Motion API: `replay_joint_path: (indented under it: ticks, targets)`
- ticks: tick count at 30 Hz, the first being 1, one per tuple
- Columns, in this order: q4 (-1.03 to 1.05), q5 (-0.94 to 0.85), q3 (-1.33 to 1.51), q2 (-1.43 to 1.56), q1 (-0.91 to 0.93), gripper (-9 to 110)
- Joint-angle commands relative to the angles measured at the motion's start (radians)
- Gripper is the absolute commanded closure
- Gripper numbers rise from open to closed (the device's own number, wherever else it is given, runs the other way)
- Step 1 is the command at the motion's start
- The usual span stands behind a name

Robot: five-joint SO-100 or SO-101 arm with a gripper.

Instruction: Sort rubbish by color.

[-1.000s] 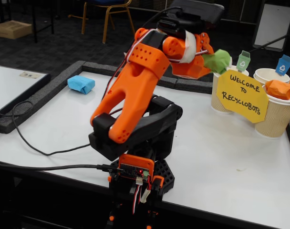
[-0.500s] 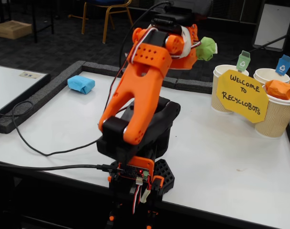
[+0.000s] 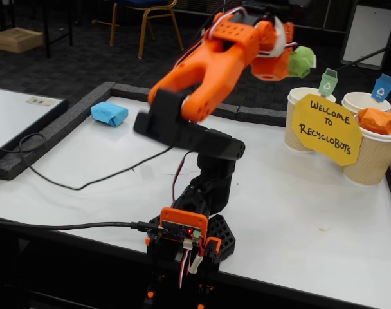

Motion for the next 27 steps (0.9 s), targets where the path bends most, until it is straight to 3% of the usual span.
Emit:
replay_joint_path:
  ticks: [1,16,27]
  targets:
    - [-0.087,-0.011,-0.201,-0.126,0.040,101]
    - [-0.129,-0.018,-0.611,-0.672,0.037,101]
    - [-0.052,-0.018,-0.765,-0.857,-0.021,101]
